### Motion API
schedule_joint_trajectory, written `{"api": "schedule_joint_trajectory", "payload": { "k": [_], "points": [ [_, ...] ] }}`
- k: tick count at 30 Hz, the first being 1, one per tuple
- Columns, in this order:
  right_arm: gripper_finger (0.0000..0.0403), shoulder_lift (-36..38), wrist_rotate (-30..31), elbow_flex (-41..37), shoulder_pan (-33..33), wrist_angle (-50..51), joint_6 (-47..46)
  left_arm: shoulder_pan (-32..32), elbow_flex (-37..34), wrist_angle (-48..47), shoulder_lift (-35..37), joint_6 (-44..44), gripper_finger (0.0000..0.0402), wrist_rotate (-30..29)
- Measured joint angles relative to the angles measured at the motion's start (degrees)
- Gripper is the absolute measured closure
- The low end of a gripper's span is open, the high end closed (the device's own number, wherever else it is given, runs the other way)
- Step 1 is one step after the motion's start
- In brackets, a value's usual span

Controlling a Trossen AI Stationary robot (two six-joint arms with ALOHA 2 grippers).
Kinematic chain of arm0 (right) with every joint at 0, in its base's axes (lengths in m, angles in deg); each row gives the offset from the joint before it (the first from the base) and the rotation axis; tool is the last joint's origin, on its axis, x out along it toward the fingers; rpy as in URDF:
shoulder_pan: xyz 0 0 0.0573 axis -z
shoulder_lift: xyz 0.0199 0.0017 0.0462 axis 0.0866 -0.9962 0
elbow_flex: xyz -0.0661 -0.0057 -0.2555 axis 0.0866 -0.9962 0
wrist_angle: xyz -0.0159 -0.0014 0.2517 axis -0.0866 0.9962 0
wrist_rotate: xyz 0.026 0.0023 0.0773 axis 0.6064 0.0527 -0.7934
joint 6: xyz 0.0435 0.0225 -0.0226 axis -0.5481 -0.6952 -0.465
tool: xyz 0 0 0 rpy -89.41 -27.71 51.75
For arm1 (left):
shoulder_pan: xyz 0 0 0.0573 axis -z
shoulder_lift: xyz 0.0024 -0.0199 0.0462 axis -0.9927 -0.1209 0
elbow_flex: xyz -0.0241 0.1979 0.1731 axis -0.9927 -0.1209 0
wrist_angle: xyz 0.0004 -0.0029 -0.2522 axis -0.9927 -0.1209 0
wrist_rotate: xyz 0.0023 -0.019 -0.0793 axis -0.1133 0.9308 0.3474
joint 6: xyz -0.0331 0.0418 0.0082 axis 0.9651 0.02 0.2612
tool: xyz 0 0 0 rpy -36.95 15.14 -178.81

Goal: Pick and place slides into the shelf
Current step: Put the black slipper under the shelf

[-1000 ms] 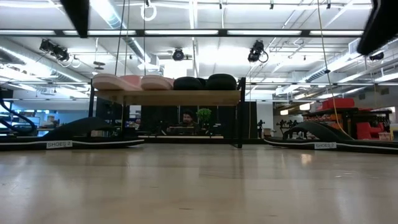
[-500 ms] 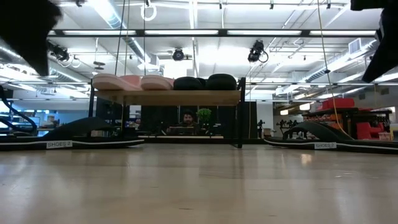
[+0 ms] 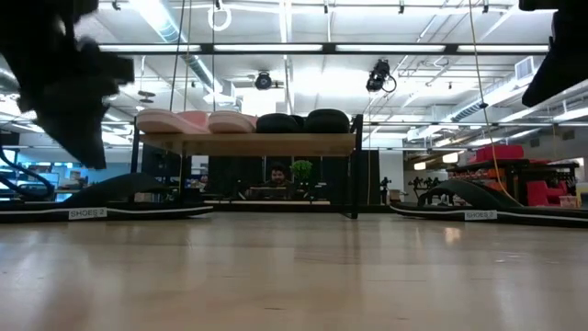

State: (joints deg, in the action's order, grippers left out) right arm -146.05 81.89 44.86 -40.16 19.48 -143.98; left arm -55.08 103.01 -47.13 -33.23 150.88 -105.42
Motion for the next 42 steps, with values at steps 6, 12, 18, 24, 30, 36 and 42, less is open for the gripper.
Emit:
{"api": "schedule_joint_trajectory", "payload": {
  "k": [6, 12, 18, 24, 30, 36, 42],
  "points": [
    [0.0319, 0.0, 0.0, 0.0, 0.0, 0.0, 0.0, -5.8, -7.9, 5.8, 4.5, -5.4, 0.0233, 0.0],
    [0.0320, 0.0, 0.1, 0.0, 0.0, 0.0, 0.1, -7.6, -8.0, 11.2, 4.6, -12.8, 0.0235, 0.1],
    [0.0321, 0.0, 0.1, 0.0, 0.0, 0.0, 0.1, -9.9, -8.0, 12.9, 4.5, -12.9, 0.0245, 0.1],
    [0.0323, -0.1, 0.6, 0.0, 0.0, 0.0, 0.5, -12.2, -8.0, 14.3, 4.5, -14.3, 0.0269, 0.1],
    [0.0323, -0.1, 0.6, 0.0, 0.0, 0.0, 1.6, -13.4, -8.0, 18.2, 4.3, -14.5, 0.0292, 0.1],
    [0.0323, -0.1, 0.6, 0.0, 0.0, 0.0, 1.6, -13.5, -8.0, 21.6, 1.6, -14.5, 0.0340, 0.2],
    [0.0323, -0.1, 2.1, 0.0, 0.0, 0.0, 2.6, -16.0, -8.0, 39.7, -1.0, -21.8, 0.0387, -1.2]
  ]
}}
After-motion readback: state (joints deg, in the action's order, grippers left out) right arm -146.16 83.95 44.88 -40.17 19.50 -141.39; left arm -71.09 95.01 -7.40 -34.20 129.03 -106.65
